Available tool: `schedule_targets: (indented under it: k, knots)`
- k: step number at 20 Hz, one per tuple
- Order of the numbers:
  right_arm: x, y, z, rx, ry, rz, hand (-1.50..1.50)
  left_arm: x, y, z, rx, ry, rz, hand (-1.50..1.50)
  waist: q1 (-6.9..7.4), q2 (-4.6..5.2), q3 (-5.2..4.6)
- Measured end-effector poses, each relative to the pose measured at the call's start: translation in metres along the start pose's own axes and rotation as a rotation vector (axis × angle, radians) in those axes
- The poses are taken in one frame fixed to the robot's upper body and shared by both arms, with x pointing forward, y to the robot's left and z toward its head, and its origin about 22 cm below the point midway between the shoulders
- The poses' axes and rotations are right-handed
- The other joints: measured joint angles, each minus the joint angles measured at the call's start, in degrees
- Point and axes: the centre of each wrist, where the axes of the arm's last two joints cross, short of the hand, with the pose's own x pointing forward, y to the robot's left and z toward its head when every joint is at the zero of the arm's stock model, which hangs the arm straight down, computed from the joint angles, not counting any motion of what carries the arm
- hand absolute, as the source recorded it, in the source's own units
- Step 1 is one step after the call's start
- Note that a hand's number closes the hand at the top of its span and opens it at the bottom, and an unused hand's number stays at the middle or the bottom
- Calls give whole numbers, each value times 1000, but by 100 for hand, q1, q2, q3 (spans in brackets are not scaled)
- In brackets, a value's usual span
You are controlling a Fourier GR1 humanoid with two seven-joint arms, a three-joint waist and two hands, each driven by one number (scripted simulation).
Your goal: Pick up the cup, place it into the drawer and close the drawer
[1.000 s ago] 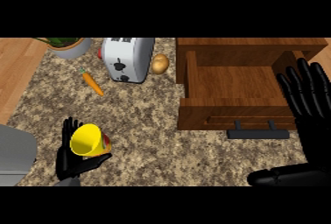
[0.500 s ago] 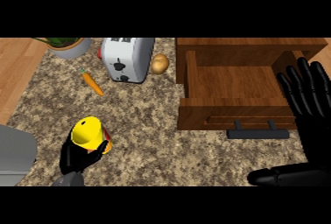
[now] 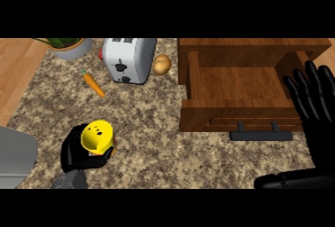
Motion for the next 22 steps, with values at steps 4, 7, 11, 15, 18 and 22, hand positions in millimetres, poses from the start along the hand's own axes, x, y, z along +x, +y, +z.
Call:
schedule_targets:
  k: [4, 7, 11, 15, 18, 22]
  knots:
    - [-2, 0, -6, -4, -2, 1, -150, 3, 2, -14, -30, -11, -13, 150, -2, 3, -1]
    - [5, 1, -8, -3, 0, 5, -150, 8, 2, -18, -53, -35, -15, 150, 7, -1, -1]
    - [0, -3, -4, -9, 8, 3, -150, 17, -10, -31, -104, -88, 22, 150, 25, -9, 2]
    - [-1, -1, -2, -13, 11, 6, -150, 33, -31, -47, -199, -127, 53, 150, 47, -19, 5]
    - [0, 0, -3, -11, 14, 3, -150, 51, -49, -64, -274, -140, 74, 150, 49, -22, 6]
    - [-1, -3, -2, -11, 21, 5, -150, 77, -90, -81, -339, -146, 100, 150, 51, -23, 6]
